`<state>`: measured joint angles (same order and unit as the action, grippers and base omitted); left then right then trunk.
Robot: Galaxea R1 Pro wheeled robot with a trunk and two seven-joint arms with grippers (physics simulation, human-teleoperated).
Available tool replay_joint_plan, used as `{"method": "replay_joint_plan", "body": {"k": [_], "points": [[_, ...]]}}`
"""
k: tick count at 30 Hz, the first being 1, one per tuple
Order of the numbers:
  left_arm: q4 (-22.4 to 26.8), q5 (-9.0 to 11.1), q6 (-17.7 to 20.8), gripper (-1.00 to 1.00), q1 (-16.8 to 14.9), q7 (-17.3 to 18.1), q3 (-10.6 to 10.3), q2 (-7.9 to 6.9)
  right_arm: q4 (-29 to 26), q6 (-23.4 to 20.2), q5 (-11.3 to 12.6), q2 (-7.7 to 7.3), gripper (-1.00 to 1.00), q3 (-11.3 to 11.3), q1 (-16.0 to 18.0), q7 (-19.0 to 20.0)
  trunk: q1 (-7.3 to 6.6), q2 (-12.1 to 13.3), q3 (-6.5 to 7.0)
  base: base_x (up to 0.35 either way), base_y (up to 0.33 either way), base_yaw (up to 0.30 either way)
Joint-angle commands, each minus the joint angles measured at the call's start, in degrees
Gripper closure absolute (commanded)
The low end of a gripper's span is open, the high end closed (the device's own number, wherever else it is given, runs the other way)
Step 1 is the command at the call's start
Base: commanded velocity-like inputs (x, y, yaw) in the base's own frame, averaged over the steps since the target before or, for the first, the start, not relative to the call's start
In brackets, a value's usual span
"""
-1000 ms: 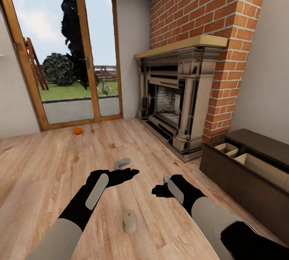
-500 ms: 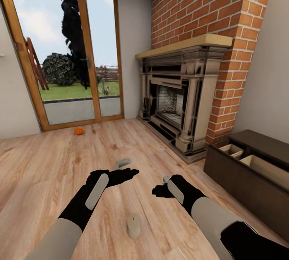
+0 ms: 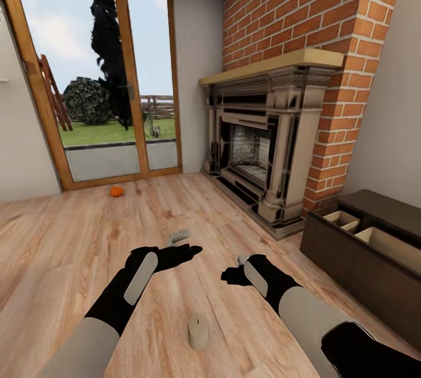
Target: Place each of the two pumpkins and all three candles from the living room inside a cabinet in the living room (use any cabinet), then make sure every cabinet is closed, and position the cauldron so it is next to a table in the living room.
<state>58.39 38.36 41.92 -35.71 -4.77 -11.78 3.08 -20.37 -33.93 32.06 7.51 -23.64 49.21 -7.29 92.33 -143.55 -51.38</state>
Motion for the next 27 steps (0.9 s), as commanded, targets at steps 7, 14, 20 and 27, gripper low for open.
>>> {"method": "replay_joint_plan", "body": {"k": [7, 14, 20, 27], "points": [[0.17, 0.58, 0.18, -1.00, -0.03, -0.63, -0.08, 0.00, -0.05, -0.17, 0.50, 0.01, -1.00, -1.80, 0.05, -0.63, -0.01, -0.03, -0.06, 0.000, 0.000, 0.277], [0.17, 0.58, 0.18, -1.00, -0.04, -0.73, -0.09, 0.00, -0.02, -0.23, 0.62, 0.03, -1.00, -10.93, 0.04, -0.79, -0.01, -0.03, -0.06, 0.000, 0.000, 0.291], [0.16, 0.50, 0.18, -1.00, -0.04, -0.76, -0.09, 0.00, -0.02, -0.26, 0.71, -0.03, -1.00, -13.25, 0.06, -0.81, -0.01, -0.03, -0.06, 0.000, 0.000, 0.292], [0.15, 0.50, 0.18, -1.00, -0.05, -0.76, -0.09, 0.08, -0.02, -0.21, 0.72, -0.04, -1.00, -13.45, 0.05, -0.80, -0.01, -0.03, -0.15, 0.000, 0.000, 0.282]]}}
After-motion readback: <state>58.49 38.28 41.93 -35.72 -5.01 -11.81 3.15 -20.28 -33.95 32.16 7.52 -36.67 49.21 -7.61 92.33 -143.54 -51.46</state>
